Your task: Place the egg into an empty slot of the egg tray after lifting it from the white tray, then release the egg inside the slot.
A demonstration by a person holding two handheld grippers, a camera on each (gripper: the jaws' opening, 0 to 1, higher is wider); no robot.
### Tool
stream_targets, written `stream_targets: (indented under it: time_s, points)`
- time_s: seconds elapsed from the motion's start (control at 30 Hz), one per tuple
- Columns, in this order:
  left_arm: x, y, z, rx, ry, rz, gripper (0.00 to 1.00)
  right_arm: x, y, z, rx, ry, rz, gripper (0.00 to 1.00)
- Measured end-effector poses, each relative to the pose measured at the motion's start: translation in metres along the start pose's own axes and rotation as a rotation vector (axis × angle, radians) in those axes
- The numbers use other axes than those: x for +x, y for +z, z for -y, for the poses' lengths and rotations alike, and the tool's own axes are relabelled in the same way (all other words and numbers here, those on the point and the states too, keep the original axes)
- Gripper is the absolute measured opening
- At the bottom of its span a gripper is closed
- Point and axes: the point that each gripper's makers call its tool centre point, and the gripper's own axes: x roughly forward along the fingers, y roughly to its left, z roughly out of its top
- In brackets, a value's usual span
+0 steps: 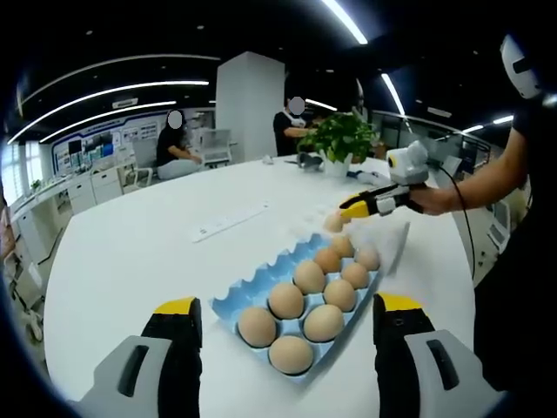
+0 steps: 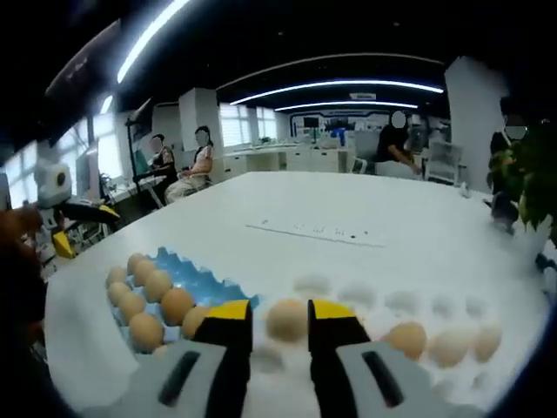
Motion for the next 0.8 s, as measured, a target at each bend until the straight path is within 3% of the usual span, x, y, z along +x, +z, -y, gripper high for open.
stream_targets:
  time_s: [0.07, 0.23, 0.37, 0.47, 0.77, 0.8]
  points:
    - [0.000, 0.000, 0.000, 0.000, -0.003, 0.001, 0.80, 0.003, -0.003, -0.001, -0.025, -0.002, -0.019, 0.25]
    - [0.000, 0.000, -0.001, -0.001, -0.001, 0.001, 0.80, 0.013, -0.014, -0.001, -0.203, -0.005, -0.124, 0.25]
    - [0.000, 0.000, -0.001, -0.001, -0.003, 0.000, 0.79, 0.018, -0.016, -0.001, -0.268, 0.015, -0.168, 0.25]
    - [0.000, -0.001, -0.002, -0.002, -0.002, -0.002, 0.79, 0.022, -0.024, 0.005, -0.336, 0.026, -0.245, 0.26]
    - [0.003, -0.001, -0.004, -0.002, -0.006, -0.004, 0.78, 0.033, -0.033, 0.001, -0.414, 0.262, -0.491, 0.26]
    - [0.003, 0.000, -0.004, -0.002, -0.008, -0.003, 0.78, 0.035, -0.033, -0.001, -0.488, 0.307, -0.498, 0.26]
